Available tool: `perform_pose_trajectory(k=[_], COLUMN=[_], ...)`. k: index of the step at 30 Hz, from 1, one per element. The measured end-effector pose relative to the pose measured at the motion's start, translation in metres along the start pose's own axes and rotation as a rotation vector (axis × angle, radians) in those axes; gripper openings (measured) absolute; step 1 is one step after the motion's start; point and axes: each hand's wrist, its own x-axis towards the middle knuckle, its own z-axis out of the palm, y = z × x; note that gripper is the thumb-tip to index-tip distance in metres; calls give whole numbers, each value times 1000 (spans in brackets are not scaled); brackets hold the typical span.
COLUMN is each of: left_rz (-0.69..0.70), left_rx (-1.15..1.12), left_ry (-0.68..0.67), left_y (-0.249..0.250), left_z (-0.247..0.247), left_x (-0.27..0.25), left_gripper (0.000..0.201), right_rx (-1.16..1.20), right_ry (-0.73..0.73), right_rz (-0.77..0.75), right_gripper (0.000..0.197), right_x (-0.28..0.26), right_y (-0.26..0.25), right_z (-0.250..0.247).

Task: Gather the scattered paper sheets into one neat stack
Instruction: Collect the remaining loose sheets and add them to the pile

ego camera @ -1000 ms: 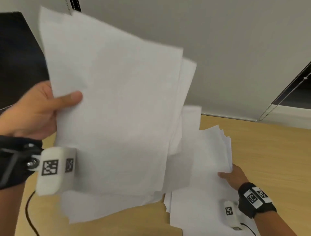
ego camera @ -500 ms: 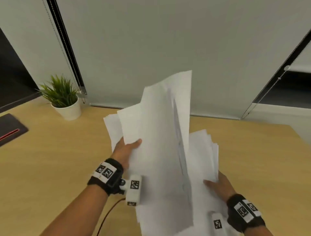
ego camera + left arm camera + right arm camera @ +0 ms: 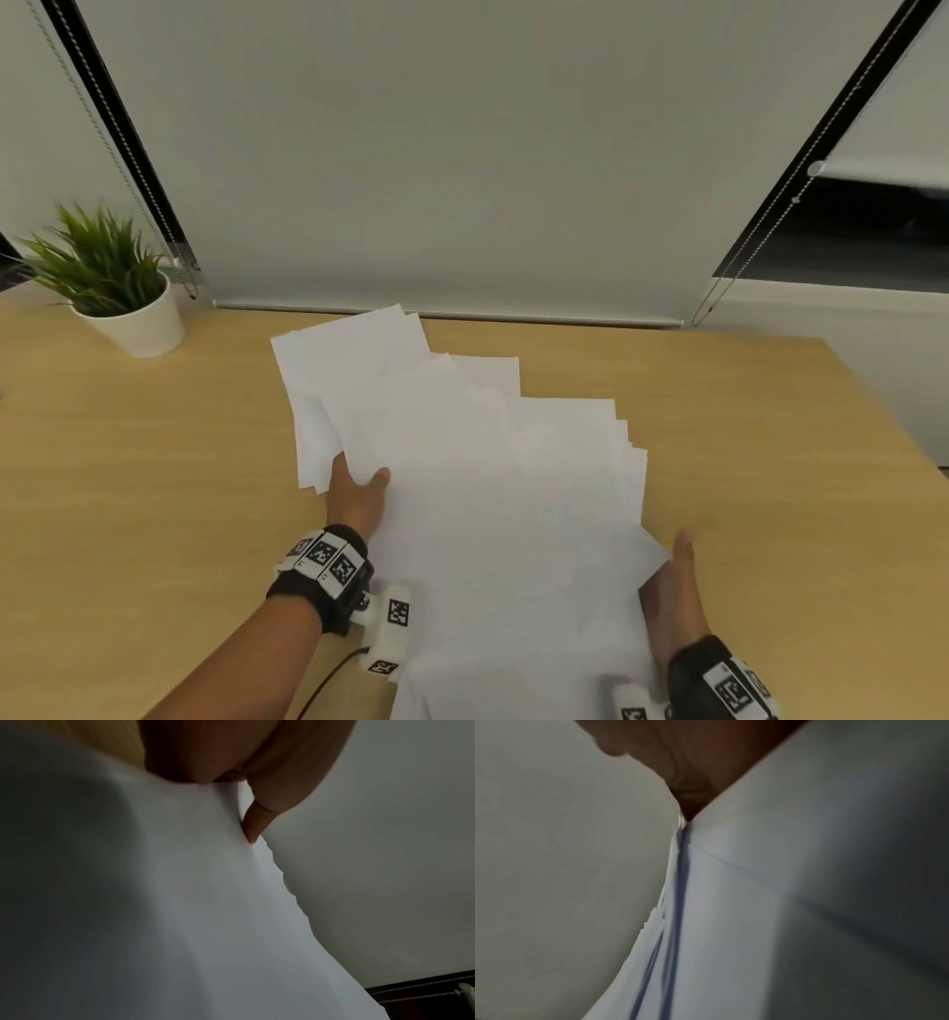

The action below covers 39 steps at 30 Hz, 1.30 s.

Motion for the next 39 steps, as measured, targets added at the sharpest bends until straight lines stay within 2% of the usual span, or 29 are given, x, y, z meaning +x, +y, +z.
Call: perform_pose_trajectory(k=[1, 4, 5, 8, 11, 13, 16, 19, 20, 22, 24, 25, 27, 29, 31, 34, 36, 39], left_rz=[1, 50, 85, 90, 24, 21, 22, 64, 102, 126, 115, 98, 74, 51, -5, -55, -10, 89], left_rx=[25, 122, 137, 229, 291, 283, 151, 181, 239, 310, 272, 230, 165, 167, 178, 50, 72, 227], left_ry=[-11, -131, -180, -341, -542, -599, -490, -428, -443, -473, -453, -401, -215, -91, -112, -201, -254, -296], left_y=[-1, 0, 1, 7, 13, 22, 40, 44, 40, 30, 22, 20, 16, 12, 6, 2, 5, 12], left_z=[1, 0, -2, -17, -37, -44, -38, -19, -10, 8, 19, 20, 12, -4, -13, -2, 10, 13], left_x=[0, -4, -6, -12, -9, -7, -1, 2, 0, -5, -9, -10, -10, -19, -38, -67, -72, -63], left_gripper=[63, 57, 53, 46, 42, 38, 49, 58, 58, 57, 54, 51, 42, 38, 52, 85, 90, 86], right_rx=[-60, -321, -350, -296, -307, -343, -424, -484, -499, -508, -440, -338, -185, -153, -153, -256, -336, -425], right_ry=[-15, 92, 132, 134, 186, 189, 139, 55, 27, 15, 37, 40, -5, -77, -159, -186, -136, -44], right_rz=[-26, -138, -121, -121, -104, -108, -192, -194, -189, -153, -80, -27, 12, 18, 34, -9, -75, -159], right_gripper=[113, 124, 125, 106, 69, 63, 51, 45, 48, 73, 89, 85, 72, 66, 62, 74, 78, 71], right_x=[0, 2, 7, 15, 21, 24, 25, 19, 19, 17, 20, 21, 16, 9, 7, 7, 9, 14], right_y=[1, 0, 0, -4, -3, -4, -9, -18, -21, -23, -22, -19, -14, -5, 6, 18, 20, 12], right_z=[0, 11, 10, 11, 8, 7, 8, 16, 20, 28, 32, 31, 28, 24, 20, 25, 33, 43])
